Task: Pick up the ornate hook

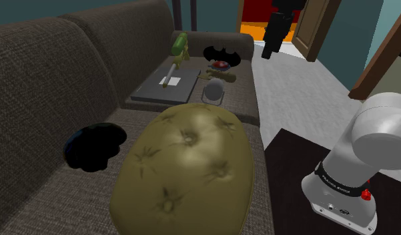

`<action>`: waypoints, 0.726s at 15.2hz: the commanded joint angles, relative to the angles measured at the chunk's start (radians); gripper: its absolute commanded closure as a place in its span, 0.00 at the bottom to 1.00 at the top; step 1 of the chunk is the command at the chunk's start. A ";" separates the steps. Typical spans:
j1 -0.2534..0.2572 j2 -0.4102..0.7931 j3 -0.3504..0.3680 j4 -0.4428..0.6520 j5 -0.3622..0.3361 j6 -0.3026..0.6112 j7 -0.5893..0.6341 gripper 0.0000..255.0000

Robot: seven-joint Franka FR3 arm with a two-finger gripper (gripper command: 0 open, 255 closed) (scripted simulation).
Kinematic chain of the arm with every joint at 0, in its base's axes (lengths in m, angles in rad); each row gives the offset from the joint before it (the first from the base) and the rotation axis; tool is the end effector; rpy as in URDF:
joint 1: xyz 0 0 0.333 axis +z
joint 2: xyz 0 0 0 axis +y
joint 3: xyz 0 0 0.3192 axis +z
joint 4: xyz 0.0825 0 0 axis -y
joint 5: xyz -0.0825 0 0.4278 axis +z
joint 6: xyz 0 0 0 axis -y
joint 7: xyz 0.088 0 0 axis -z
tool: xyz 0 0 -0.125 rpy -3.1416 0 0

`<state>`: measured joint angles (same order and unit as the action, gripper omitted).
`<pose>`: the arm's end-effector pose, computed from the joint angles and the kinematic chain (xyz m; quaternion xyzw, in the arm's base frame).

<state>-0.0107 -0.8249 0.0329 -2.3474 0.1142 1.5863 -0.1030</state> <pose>0.3404 0.0244 0.5944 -0.9968 -0.0585 -0.0337 0.0435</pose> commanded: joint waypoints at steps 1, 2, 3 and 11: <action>0.000 0.000 0.000 0.000 0.000 0.000 0.000 0.00; -0.004 0.028 -0.012 0.001 -0.008 0.023 -0.017 0.00; -0.008 0.056 -0.024 0.004 -0.015 0.045 -0.033 0.00; -0.030 0.313 -0.116 0.072 -0.051 0.205 -0.160 0.00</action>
<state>-0.0400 -0.5510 -0.0738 -2.2878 0.0653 1.7681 -0.2484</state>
